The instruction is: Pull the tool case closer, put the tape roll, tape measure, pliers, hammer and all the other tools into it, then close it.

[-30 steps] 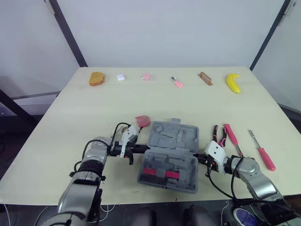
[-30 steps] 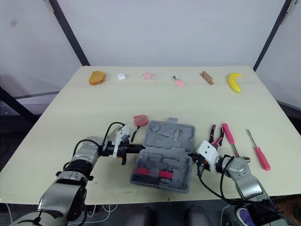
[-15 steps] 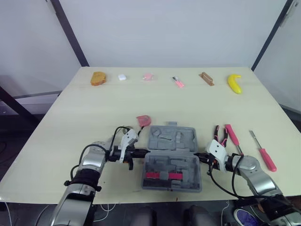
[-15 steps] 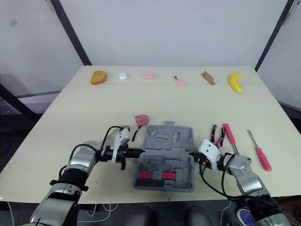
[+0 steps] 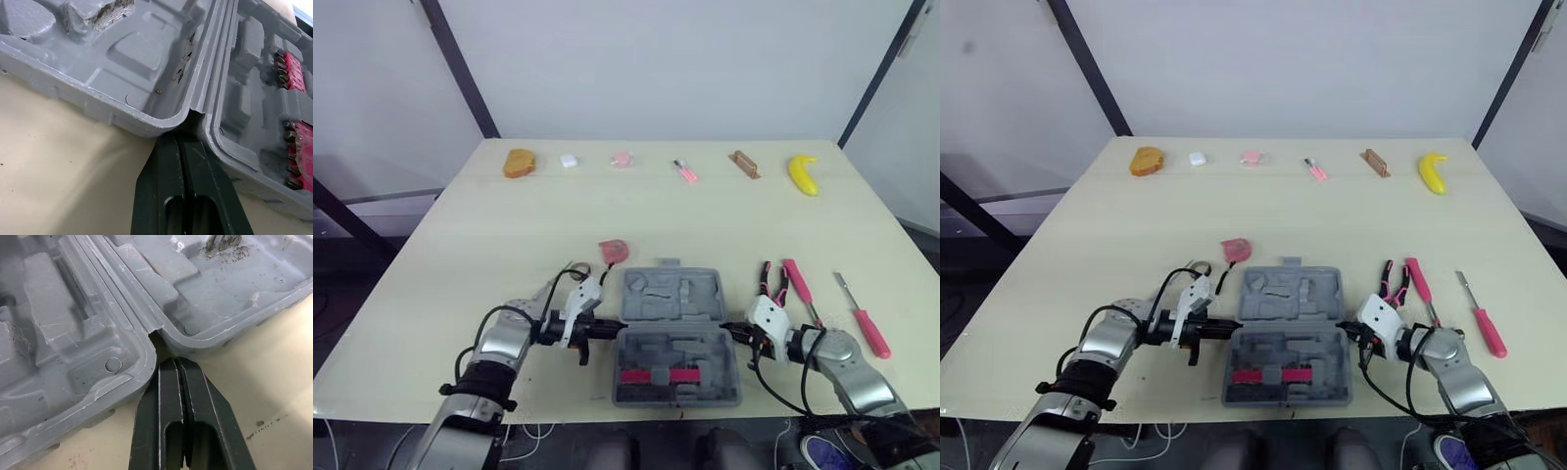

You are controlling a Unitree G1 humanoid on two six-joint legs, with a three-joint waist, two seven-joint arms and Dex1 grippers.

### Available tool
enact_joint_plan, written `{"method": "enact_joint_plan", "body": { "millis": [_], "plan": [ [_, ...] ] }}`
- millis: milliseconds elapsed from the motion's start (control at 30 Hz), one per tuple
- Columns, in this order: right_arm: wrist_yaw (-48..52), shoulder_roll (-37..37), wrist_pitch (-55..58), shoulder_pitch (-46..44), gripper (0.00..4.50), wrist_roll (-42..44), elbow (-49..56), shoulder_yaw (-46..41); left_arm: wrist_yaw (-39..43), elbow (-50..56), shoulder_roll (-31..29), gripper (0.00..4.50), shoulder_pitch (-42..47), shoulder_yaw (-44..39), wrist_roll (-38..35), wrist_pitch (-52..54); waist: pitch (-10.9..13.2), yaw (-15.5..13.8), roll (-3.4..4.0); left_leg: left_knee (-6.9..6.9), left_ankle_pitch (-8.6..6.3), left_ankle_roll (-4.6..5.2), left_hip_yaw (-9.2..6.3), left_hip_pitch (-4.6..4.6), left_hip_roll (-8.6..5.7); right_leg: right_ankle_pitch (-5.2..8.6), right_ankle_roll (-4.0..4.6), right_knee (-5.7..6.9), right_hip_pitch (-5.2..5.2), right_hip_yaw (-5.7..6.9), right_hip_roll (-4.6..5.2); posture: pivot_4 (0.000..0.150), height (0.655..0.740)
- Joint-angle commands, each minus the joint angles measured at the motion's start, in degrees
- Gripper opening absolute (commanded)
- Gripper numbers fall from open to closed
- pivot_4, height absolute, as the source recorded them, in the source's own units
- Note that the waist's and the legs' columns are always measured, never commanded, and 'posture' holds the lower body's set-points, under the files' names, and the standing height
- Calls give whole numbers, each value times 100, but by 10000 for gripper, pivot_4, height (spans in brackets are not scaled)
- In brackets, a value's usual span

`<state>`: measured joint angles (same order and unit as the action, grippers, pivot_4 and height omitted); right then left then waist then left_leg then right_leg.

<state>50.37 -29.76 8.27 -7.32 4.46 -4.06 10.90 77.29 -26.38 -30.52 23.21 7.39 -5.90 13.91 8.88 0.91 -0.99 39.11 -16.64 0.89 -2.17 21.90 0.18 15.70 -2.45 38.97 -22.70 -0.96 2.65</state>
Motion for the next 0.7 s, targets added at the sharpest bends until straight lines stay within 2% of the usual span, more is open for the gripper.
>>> {"method": "enact_joint_plan", "body": {
  "millis": [33,700],
  "plan": [
    [6,-29,13,45,82,66,304,-28,50,234,-128,0,-215,137,-32,0,0,18,1,0,0,0,1,0,0,0,0,0,0,-1,0,1500,7400],
    [55,-58,273,270,82,119,588,11,-99,641,-212,0,-550,223,-251,151,0,-8,1,0,0,0,2,-3,1,0,0,1,1,0,0,1500,7400]
  ]
}}
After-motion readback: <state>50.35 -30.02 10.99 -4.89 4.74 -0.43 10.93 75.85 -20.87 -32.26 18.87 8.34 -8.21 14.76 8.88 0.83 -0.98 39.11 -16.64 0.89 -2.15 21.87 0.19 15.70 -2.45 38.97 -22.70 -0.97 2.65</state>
